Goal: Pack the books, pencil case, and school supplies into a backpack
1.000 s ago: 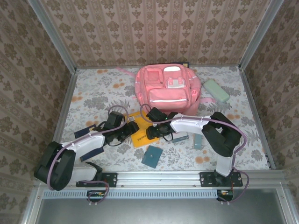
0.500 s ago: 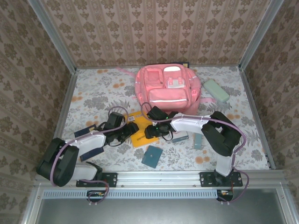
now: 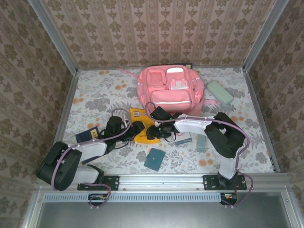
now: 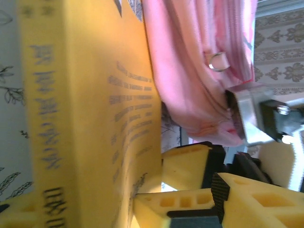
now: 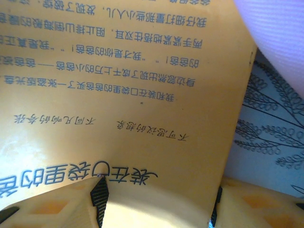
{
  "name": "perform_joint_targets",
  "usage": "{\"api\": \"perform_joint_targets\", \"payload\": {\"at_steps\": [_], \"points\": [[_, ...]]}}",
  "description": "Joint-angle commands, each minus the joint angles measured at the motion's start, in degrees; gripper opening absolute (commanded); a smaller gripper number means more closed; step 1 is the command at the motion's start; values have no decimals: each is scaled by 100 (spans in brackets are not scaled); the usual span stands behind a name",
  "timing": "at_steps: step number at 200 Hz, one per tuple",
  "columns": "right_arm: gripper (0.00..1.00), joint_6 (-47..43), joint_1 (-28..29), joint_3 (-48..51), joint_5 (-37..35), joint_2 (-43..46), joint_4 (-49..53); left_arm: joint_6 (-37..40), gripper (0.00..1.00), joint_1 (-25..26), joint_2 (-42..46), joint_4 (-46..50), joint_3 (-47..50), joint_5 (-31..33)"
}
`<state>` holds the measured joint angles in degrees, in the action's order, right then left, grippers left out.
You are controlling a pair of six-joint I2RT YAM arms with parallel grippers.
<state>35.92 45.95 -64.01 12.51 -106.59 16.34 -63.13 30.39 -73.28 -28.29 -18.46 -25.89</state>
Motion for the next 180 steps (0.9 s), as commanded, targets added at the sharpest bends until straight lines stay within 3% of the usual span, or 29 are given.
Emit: {"api": "perform_joint_targets", "payload": {"at_steps": [1, 21, 37, 57, 120, 147, 180], "points": [[60, 33, 102, 103, 508, -198, -247, 332, 59, 63, 374, 78, -237, -284], [60, 29, 91, 121, 457, -84, -195, 649, 44, 63, 544, 789, -354, -53], [62, 5, 81, 112, 402, 75, -121, 790, 19, 55, 678, 1275, -429, 143], [64, -77, 67, 71, 269, 389, 73, 902, 0, 3, 1021, 1702, -463, 351], [64, -1144, -37, -529, -816, 1559, 1348, 1144, 0, -620, 2481, 2916, -714, 368], [60, -2068, -361, -699, -1646, 1752, 1770, 1163, 0, -736, 2729, 3110, -870, 300], [58, -3873, -681, -543, -2146, 1722, 1271, 1197, 0, -766, 2731, 3168, -1085, 166]]}}
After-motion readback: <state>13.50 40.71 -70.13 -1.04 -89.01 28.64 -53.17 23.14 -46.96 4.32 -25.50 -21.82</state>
